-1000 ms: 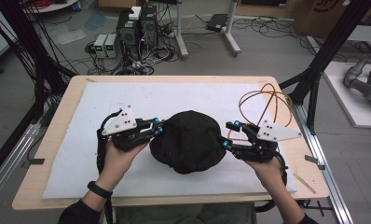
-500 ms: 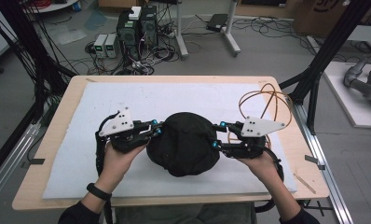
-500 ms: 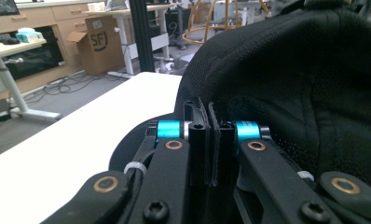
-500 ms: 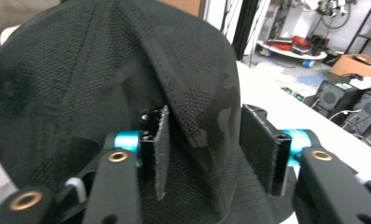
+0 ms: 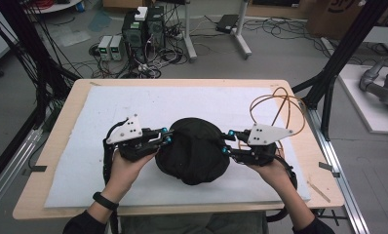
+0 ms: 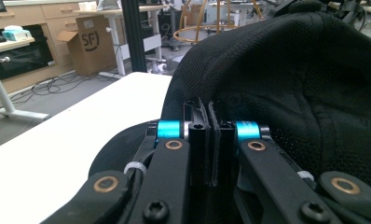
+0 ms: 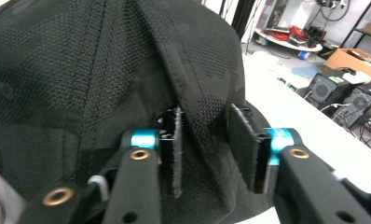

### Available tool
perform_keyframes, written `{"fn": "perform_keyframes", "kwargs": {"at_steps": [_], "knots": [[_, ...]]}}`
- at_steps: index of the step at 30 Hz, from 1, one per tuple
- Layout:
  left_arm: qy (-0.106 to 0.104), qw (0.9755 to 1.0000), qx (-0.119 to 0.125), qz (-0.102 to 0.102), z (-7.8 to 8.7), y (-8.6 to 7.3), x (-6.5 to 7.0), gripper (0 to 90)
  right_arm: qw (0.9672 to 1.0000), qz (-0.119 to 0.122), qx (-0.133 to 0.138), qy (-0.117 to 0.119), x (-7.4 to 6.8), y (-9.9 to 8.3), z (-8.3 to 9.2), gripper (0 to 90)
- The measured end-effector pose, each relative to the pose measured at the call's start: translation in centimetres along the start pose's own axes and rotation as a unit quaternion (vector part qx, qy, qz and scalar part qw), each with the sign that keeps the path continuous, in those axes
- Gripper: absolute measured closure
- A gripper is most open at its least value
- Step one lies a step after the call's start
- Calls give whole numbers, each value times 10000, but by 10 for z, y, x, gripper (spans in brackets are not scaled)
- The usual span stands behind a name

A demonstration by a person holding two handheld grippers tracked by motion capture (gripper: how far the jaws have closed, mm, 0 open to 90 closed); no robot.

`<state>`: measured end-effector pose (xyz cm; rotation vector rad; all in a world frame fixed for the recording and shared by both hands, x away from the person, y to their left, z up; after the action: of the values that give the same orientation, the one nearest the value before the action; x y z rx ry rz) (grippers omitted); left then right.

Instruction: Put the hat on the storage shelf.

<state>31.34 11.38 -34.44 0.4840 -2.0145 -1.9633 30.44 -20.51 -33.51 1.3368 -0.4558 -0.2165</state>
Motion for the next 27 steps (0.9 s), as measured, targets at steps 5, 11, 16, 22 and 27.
{"fn": "perform_keyframes", "kwargs": {"at_steps": [5,11,16,22,27], "knots": [[67,9999,-82,41,0,-5,-2,878,9988,413,-55,-268,-5,1,0,878],[144,9999,-67,-7,0,-6,-2,865,9983,261,147,-501,-2,3,2,891],[281,9996,-47,68,4,-7,-6,742,9975,121,301,-632,1,4,2,892],[767,9964,2,362,24,-15,-16,471,9967,51,440,-684,2,8,2,892],[1232,9914,-80,444,47,-30,-25,380,9956,102,573,-730,4,18,5,891]]}}
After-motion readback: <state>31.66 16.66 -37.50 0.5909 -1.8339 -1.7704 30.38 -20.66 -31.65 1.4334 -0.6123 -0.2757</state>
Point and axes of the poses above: each handheld gripper's, and its own axes: z roughly backward along the jaws, y roughly out of its top, x roughly to its right, the point moved 2 cm from there along -z, roughly forward along the jaws, and after that the axes turned 12 degrees about x, right-handed, at the moved point
